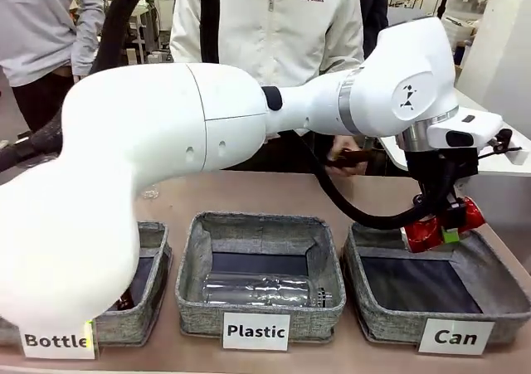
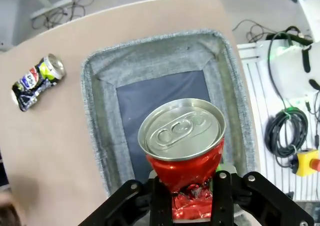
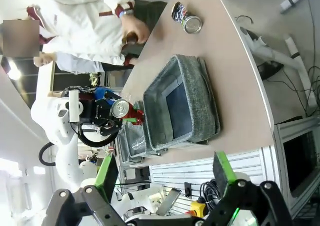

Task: Sort the can waste into the basket.
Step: Pick up the can waste from the table and place it in the right Fabric basket.

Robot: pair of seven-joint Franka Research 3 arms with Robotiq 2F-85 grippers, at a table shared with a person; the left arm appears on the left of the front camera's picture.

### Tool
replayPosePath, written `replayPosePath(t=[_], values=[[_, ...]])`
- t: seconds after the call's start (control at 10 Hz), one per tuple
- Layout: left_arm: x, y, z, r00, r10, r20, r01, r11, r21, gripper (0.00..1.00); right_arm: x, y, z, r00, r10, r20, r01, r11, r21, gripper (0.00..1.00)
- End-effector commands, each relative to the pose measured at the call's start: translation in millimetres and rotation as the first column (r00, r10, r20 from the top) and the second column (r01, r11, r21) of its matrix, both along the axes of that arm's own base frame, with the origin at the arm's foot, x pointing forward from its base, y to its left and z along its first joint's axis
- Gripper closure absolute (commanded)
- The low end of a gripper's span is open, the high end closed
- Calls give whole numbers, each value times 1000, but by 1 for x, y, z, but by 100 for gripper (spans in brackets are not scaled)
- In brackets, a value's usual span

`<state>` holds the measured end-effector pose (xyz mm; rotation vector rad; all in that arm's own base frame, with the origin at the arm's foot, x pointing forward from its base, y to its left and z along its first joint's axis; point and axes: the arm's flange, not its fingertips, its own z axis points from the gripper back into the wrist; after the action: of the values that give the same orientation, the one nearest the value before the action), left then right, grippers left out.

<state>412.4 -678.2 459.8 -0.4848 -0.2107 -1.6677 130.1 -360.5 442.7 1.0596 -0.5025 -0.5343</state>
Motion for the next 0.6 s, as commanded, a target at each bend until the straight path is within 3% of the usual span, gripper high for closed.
replayPosePath(t=[0.0, 0.1, 0.2, 0.5], values=[[18, -26, 16, 1000, -15, 21, 14, 999, 49, 17, -9, 4, 4, 1000, 6, 7, -6, 1000, -11, 0], [16, -26, 16, 1000, -18, 14, 17, 999, 46, 16, -9, 4, 4, 1000, 6, 7, -6, 1000, -11, 0], [16, -26, 17, 1000, -18, 11, 17, 999, 44, 0, -9, 4, 4, 1000, 6, 7, -6, 1000, -11, 0], [20, -18, 15, 1000, -15, -7, 16, 998, 54, 0, -9, 4, 4, 1000, 6, 7, -6, 1000, -11, 0]])
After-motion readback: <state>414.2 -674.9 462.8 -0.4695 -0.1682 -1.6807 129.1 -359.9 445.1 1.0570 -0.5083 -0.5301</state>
